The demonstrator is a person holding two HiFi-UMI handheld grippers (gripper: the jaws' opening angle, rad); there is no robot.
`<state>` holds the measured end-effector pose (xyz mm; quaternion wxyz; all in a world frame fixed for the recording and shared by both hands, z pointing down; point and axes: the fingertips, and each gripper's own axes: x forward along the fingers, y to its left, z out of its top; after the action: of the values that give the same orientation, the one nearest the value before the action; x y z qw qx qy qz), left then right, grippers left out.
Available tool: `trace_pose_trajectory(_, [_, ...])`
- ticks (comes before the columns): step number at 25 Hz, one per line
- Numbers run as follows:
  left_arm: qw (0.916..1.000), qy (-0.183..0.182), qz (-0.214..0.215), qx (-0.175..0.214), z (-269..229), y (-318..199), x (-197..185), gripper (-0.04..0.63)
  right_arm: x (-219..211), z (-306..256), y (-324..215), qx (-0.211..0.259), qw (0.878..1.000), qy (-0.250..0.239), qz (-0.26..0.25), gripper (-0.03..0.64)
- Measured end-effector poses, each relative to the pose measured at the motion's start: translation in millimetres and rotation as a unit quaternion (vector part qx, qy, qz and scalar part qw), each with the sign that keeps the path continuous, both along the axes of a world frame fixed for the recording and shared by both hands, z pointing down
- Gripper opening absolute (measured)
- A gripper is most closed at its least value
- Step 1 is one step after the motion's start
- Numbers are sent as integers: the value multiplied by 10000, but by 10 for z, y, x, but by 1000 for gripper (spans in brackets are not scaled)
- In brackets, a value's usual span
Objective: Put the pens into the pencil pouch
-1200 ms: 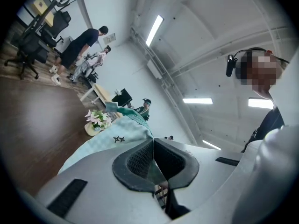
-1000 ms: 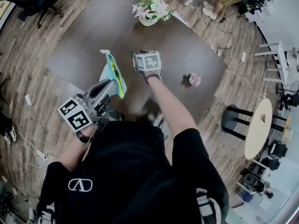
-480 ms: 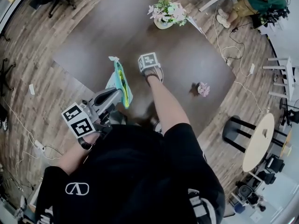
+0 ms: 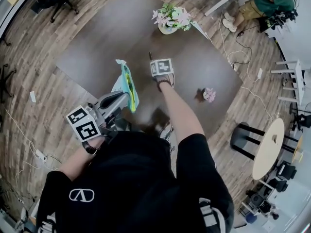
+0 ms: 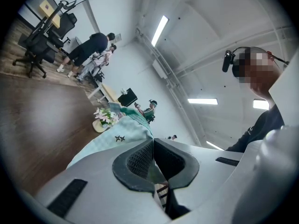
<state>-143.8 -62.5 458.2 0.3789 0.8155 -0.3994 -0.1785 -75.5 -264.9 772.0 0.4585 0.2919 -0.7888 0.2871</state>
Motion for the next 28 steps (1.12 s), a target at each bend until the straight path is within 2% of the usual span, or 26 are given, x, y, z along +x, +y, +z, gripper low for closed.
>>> trace_pose_trajectory(3, [9999, 15, 83, 85, -63, -39, 52, 9, 45, -616, -199, 631, 9963, -543, 206, 41])
trace_pose_trajectory(5, [9997, 31, 172, 157, -113, -65, 114, 9, 92, -1130, -292, 1165, 9886, -917, 251, 41])
trace_pose_trajectory(7, [9993, 34, 281, 224, -161, -95, 211, 9, 166, -1683, -327, 1724, 9753, -1354, 265, 41])
trace_pose_trajectory(9, [9988, 17, 396, 281, -208, -131, 367, 9, 331, -2218, -310, 2291, 9571, -1746, 318, 41])
trace_pose_trajectory(12, [9977, 10, 565, 372, -275, -203, 552, 9, 590, -2984, -185, 3200, 9202, -2218, 402, 41])
trace_pose_trajectory(15, [9964, 32, 710, 453, -323, -274, 589, 9, 714, -3652, 105, 4022, 8727, -2727, 475, 41])
trace_pose_trajectory(18, [9949, 43, 846, 550, -390, -356, 631, 9, 846, -4142, 436, 4638, 8224, -3239, 606, 41])
trace_pose_trajectory(20, [9941, 45, 908, 589, -428, -380, 667, 9, 932, -4304, 641, 4924, 7976, -3410, 711, 41])
trace_pose_trajectory(22, [9935, 40, 953, 614, -459, -391, 725, 9, 1016, -4348, 774, 5082, 7874, -3399, 782, 41])
trace_pose_trajectory(24, [9931, 20, 987, 639, -484, -417, 777, 9, 1082, -4357, 819, 5116, 7852, -3387, 839, 41])
trace_pose_trajectory(28, [9928, -13, 1028, 613, -445, -461, 774, 9, 1029, -4426, 952, 4792, 7808, -3887, 982, 41])
